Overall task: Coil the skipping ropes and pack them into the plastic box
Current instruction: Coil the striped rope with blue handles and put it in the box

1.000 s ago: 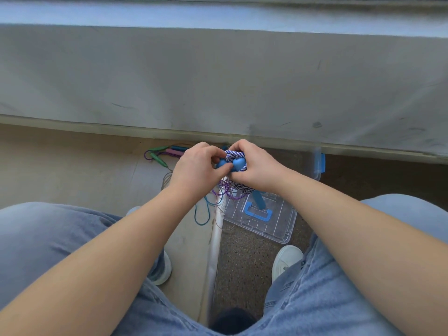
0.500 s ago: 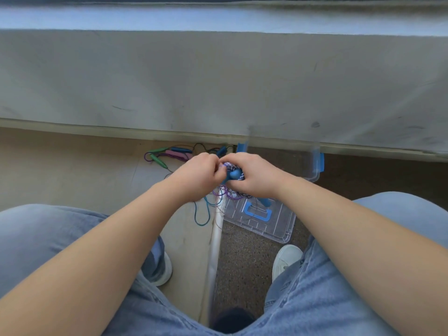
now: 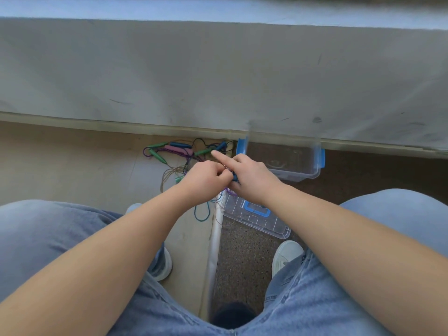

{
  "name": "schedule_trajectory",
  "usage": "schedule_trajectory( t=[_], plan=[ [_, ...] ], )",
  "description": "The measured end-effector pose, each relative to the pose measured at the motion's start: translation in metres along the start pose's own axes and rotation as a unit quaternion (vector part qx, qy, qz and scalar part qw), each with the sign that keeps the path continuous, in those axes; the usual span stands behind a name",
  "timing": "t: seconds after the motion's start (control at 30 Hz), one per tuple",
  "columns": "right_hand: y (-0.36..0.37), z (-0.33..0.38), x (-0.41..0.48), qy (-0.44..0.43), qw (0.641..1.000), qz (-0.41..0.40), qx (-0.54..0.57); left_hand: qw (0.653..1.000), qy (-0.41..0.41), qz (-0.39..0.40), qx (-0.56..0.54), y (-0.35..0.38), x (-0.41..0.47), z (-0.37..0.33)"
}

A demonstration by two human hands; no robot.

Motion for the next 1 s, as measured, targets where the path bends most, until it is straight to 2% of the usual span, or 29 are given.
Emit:
schedule_trajectory(
  t=[0.13, 0.3, 0.47, 0.57, 0.73, 1.0],
  plan=[
    [-0.001, -0.007, 0.003, 0.011, 0.998, 0.024, -0.052, 0.999, 0.026, 0.015, -0.045, 0.006, -0.005, -0.001],
    [-0.001, -0.010, 0.003, 0.007, 0.998, 0.025, -0.052, 0.996, 0.012, 0.043, -0.082, 0.008, -0.005, 0.002],
    [-0.005, -0.002, 0.001, -0.048, 0.996, -0.069, -0.034, 0.992, -0.031, -0.059, -0.109, -0.007, 0.001, 0.004],
    [0.000, -0.001, 0.002, -0.082, 0.991, -0.096, -0.048, 0.988, -0.049, -0.062, -0.135, -0.009, 0.002, 0.005],
    [0.007, -0.006, 0.004, -0.079, 0.990, -0.080, -0.090, 0.985, -0.035, -0.028, -0.169, 0.007, -0.005, 0.003],
    [0.003, -0.008, 0.003, -0.017, 0.997, -0.036, -0.058, 0.993, 0.021, -0.008, -0.116, 0.009, -0.004, 0.000]
  ],
)
Point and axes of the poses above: each hand's wrist, its own x-axis towards the middle knuckle, its own y-axis out of the palm, z = x × y, the point moved 1 cm from there along x, towards the middle knuckle, and after that the axes turned 4 degrees about x, right-handed, at the moved point
